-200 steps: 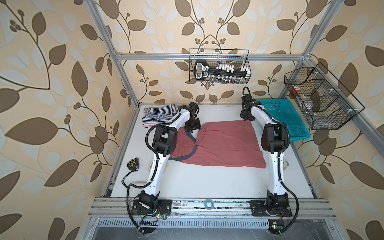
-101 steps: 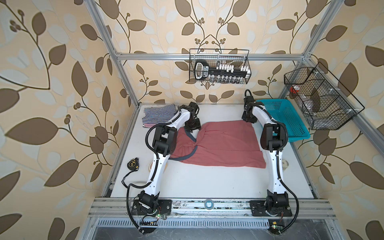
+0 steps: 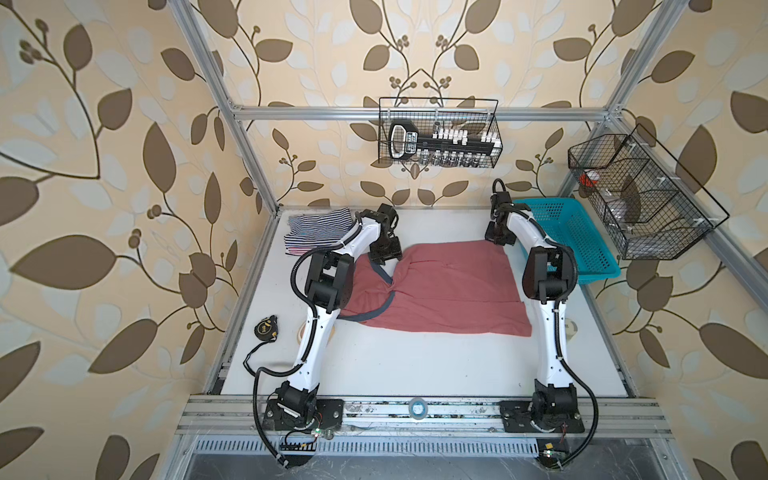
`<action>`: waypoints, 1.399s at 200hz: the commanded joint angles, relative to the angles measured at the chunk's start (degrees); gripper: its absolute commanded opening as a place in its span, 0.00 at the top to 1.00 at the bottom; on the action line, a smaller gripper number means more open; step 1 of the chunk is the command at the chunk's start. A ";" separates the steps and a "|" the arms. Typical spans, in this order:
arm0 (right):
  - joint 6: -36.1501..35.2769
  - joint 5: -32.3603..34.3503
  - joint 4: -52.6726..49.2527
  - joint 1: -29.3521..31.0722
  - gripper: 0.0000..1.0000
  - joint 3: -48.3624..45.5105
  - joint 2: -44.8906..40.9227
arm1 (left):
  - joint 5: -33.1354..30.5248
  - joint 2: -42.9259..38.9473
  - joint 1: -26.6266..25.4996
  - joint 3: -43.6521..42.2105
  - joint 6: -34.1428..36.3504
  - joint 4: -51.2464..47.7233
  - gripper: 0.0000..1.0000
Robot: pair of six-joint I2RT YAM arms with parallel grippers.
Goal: Fold and stack the tank tops
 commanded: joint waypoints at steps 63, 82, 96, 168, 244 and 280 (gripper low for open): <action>-1.21 -1.06 1.00 -1.28 0.68 1.18 0.21 | 1.09 -1.74 0.12 0.09 -0.56 -0.94 0.42; -1.27 -2.23 1.07 -1.24 0.66 1.26 0.89 | 1.17 -1.47 0.08 0.18 -0.68 -0.95 0.42; -1.18 -1.86 1.50 -1.08 0.65 0.39 0.69 | 1.28 -1.42 0.08 0.17 -0.68 -0.94 0.42; -1.32 -4.86 1.12 -1.37 0.64 2.68 2.82 | 1.31 -0.84 0.09 0.71 -0.68 -1.37 0.42; -1.31 -6.07 0.72 -1.76 1.00 1.79 3.48 | 1.09 -0.44 0.08 1.06 -0.49 -1.99 0.42; -1.96 -3.78 3.44 -1.75 1.00 -1.27 -2.15 | 1.09 -1.01 0.08 1.06 -0.56 -1.77 0.42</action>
